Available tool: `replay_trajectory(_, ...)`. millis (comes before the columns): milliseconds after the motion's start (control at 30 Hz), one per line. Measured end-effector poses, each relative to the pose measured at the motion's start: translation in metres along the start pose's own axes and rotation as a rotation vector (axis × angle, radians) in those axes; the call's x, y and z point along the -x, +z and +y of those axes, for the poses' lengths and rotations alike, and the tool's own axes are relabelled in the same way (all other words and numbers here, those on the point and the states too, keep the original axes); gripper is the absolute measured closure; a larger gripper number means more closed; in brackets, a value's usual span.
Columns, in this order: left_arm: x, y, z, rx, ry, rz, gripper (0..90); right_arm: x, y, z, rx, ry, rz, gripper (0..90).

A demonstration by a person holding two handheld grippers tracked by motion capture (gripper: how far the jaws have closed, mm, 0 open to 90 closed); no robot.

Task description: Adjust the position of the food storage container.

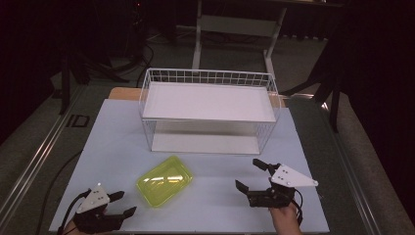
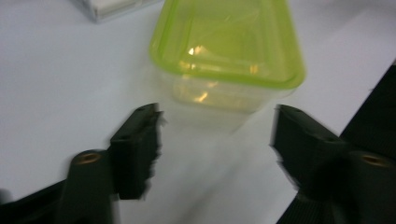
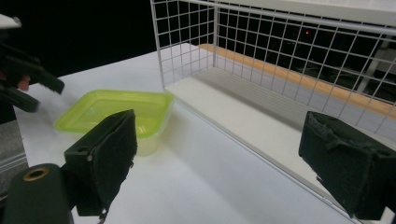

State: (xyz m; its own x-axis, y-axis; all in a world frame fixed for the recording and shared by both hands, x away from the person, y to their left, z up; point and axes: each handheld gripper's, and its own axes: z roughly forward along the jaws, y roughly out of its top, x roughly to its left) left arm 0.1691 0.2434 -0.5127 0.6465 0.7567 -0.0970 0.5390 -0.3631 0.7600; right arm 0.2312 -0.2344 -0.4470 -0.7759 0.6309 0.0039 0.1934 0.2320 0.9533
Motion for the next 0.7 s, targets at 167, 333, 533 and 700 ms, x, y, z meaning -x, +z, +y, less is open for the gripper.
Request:
replay_trajectory(167,-0.006,0.013,0.001,-0.073,-0.025,0.005,69.4,0.0,-0.003,0.0,0.017,0.0,-0.011,11.5)
replay_trajectory(333,-0.006,0.028,0.008,-0.132,-0.037,0.013,90.0,0.001,-0.003,0.0,0.019,-0.001,-0.013,11.5)
replay_trajectory(533,-0.001,0.039,0.015,-0.127,-0.029,-0.018,90.0,0.002,-0.003,0.0,0.02,0.0,-0.014,11.5)
replay_trajectory(700,-0.008,0.046,0.02,-0.103,-0.054,-0.026,90.0,0.001,-0.004,0.0,0.02,-0.001,-0.012,11.5)
